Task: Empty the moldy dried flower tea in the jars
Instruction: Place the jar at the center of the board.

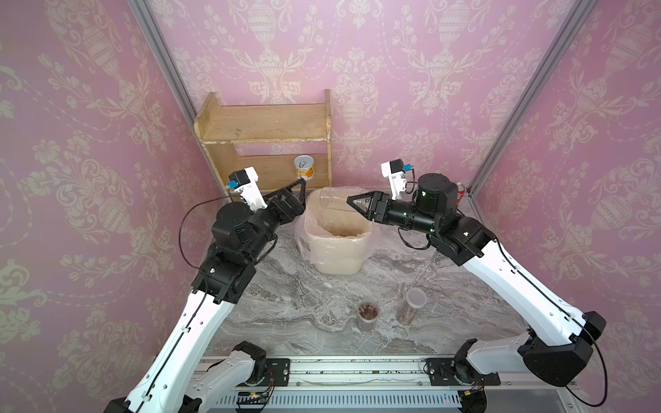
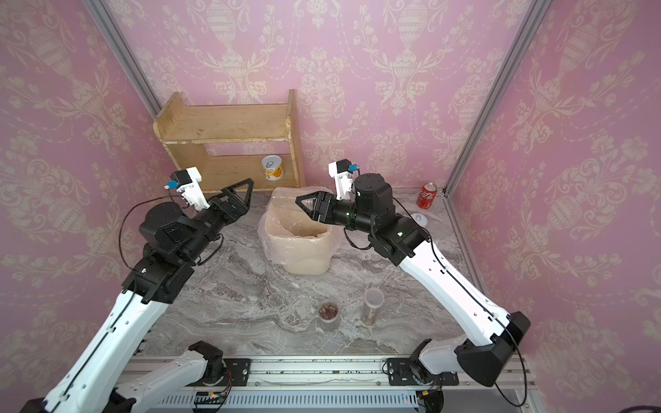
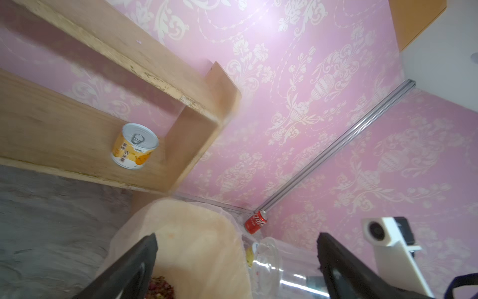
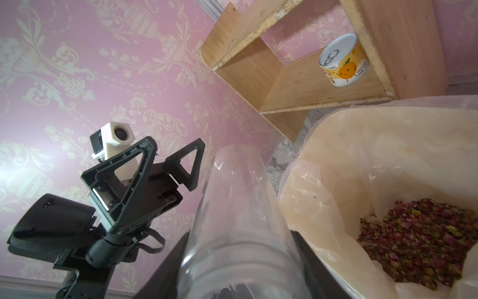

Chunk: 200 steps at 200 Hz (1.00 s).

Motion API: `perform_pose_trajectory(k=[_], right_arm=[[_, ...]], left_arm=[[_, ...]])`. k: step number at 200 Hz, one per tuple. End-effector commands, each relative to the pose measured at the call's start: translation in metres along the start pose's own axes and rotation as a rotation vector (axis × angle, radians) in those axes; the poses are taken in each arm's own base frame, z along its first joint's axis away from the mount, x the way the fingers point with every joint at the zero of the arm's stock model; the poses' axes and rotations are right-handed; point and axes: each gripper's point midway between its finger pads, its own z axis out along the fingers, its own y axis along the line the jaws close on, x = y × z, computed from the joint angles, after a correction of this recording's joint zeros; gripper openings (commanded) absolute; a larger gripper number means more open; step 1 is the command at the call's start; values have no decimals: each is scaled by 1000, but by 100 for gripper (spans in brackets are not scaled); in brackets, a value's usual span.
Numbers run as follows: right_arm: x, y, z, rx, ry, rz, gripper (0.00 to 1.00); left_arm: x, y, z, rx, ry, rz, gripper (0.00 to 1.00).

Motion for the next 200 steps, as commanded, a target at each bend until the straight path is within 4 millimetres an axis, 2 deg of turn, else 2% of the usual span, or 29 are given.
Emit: perform_pose_trajectory(k=[1, 33, 94, 120, 144, 200], right_arm=[[29, 9, -19, 30, 133, -157, 30], [66, 11, -22, 46, 281, -262, 31], [165, -8, -3, 132, 626, -475, 32], [204, -22, 11, 204, 757, -580, 33], [232, -33, 22, 245, 852, -650, 33], [281, -55, 50, 327, 980, -736, 35]], left_arm=[[29, 48, -14, -201, 124, 305, 99], [56, 70, -33, -224, 168, 356, 99], [85, 109, -55, -334, 214, 412, 99], [90, 115, -52, -348, 232, 391, 99], [92, 123, -45, -361, 251, 353, 99], [86, 142, -37, -364, 249, 243, 99]])
